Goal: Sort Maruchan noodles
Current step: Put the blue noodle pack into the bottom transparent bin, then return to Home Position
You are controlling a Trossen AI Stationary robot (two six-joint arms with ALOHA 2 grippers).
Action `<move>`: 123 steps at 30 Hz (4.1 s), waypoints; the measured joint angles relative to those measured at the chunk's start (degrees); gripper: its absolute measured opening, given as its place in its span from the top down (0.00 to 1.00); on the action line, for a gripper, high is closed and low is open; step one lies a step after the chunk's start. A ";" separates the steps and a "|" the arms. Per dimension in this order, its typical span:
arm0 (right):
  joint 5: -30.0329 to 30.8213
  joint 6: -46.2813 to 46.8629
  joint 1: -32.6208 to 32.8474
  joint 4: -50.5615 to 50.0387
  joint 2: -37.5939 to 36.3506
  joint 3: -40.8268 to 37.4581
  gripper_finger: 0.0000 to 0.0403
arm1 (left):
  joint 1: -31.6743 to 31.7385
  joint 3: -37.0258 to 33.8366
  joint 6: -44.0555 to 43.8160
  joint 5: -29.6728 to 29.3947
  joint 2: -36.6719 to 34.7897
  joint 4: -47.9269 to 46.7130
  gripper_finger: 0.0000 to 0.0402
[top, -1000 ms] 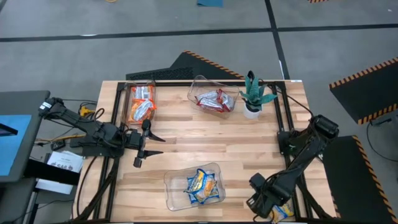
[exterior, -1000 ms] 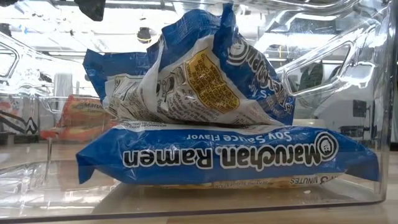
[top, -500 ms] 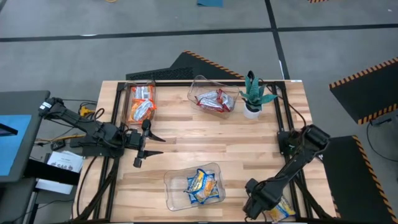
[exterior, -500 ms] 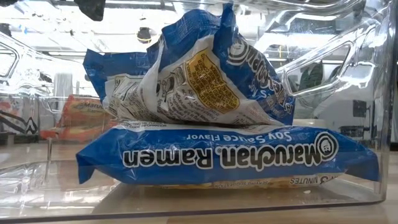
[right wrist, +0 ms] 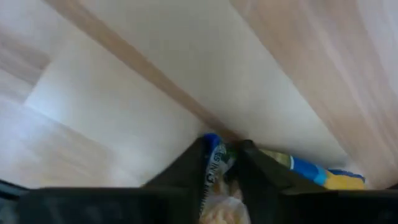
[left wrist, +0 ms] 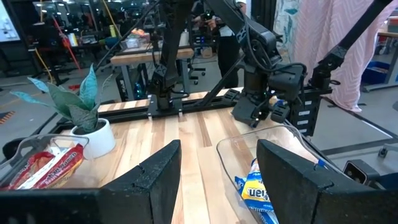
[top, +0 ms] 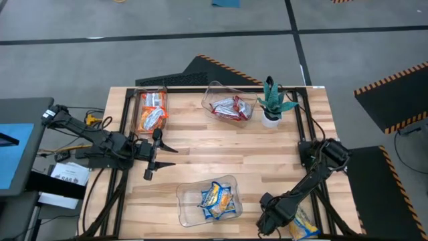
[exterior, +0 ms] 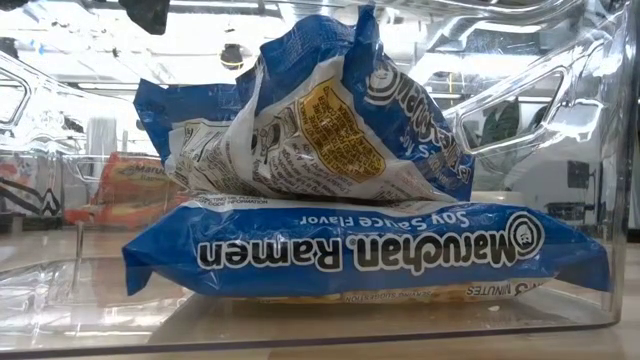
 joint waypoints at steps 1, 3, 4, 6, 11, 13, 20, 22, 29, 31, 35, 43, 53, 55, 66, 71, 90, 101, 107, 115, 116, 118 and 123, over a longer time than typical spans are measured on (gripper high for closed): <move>0.02 -0.07 0.00 -0.12 -0.05 -0.06 0.75 | 0.02 0.00 0.00 -0.02 0.00 -0.02 0.51; 0.21 -0.59 0.00 0.04 -0.22 -0.07 0.86 | 0.00 0.00 0.00 -0.02 0.00 -0.02 0.51; 0.34 -0.90 0.00 0.05 -0.49 -0.09 0.92 | 0.01 0.00 -0.01 -0.02 0.00 -0.02 0.51; 0.44 -1.53 0.04 -0.53 -1.08 -0.23 0.96 | 0.00 0.00 -0.01 -0.02 0.00 0.00 0.51; 2.09 -3.66 -0.63 -5.27 -1.20 0.39 0.96 | 0.00 0.00 -0.02 -0.05 0.00 -0.02 0.51; 4.19 -5.48 -1.35 -7.06 -1.20 1.31 0.96 | 0.02 0.00 -0.01 -0.05 0.00 0.08 0.51; 13.49 -15.88 -5.03 -11.98 -3.43 8.01 0.96 | 0.00 0.00 0.00 -0.09 0.00 0.64 0.51; 16.54 -18.45 -6.01 -12.50 -5.51 9.94 0.96 | 0.02 0.00 -0.01 -0.10 -0.01 0.64 0.51; 29.62 -23.59 -7.81 -16.72 -14.86 14.94 0.96 | 0.00 0.00 0.00 -0.11 -0.02 0.62 0.51; 34.75 -26.00 -7.88 -16.48 -17.17 16.27 0.96 | 0.02 0.00 0.32 -0.11 0.00 0.62 0.51; 47.03 -33.97 -8.43 -11.23 -20.27 18.08 0.96 | 0.02 0.00 0.87 -0.16 0.00 0.78 0.51; 52.40 -63.99 -13.46 21.18 -18.79 18.17 0.96 | 0.02 0.00 0.90 -0.16 0.00 0.86 0.51; 39.66 -80.38 -19.14 52.99 -6.89 18.10 0.96 | 0.01 0.00 0.90 -0.16 -0.04 0.60 0.51; 39.19 -79.32 -19.91 53.52 -4.65 18.12 0.96 | 0.00 0.00 0.90 -0.16 -0.04 0.58 0.51; 36.77 -77.68 -21.22 66.41 3.76 18.12 0.96 | 0.01 0.00 1.05 -0.16 -0.04 0.60 0.51; 36.61 -75.95 -20.77 66.83 4.09 18.13 0.92 | 0.02 0.00 1.21 -0.16 -0.04 0.55 0.51; 46.95 -74.61 -20.03 38.74 -3.81 18.29 0.51 | 0.02 0.00 1.05 -0.55 -0.07 0.00 0.51; 66.19 -44.30 -13.93 -8.67 -15.39 12.87 0.50 | 0.02 0.00 0.14 -0.55 -0.06 -0.74 0.51; 68.27 -29.62 -10.89 -13.36 -25.88 1.11 0.62 | 0.02 0.00 1.22 -0.57 -0.07 -1.39 0.51; 71.27 -23.06 -10.52 -10.51 -40.42 -13.59 0.95 | 2.35 2.02 6.90 -9.16 -2.46 -3.91 0.51; 71.25 -23.26 -10.76 -8.83 -42.27 -15.31 0.95 | 3.40 2.70 7.66 -8.71 -3.23 -5.19 0.52; 71.21 -24.75 -11.21 -5.45 -45.80 -18.66 0.95 | 5.92 3.50 8.77 -6.33 -4.86 -7.47 0.56; 71.07 -32.10 -13.71 5.61 -53.76 -25.45 0.96 | 15.33 3.80 8.32 1.90 -9.05 -12.13 0.80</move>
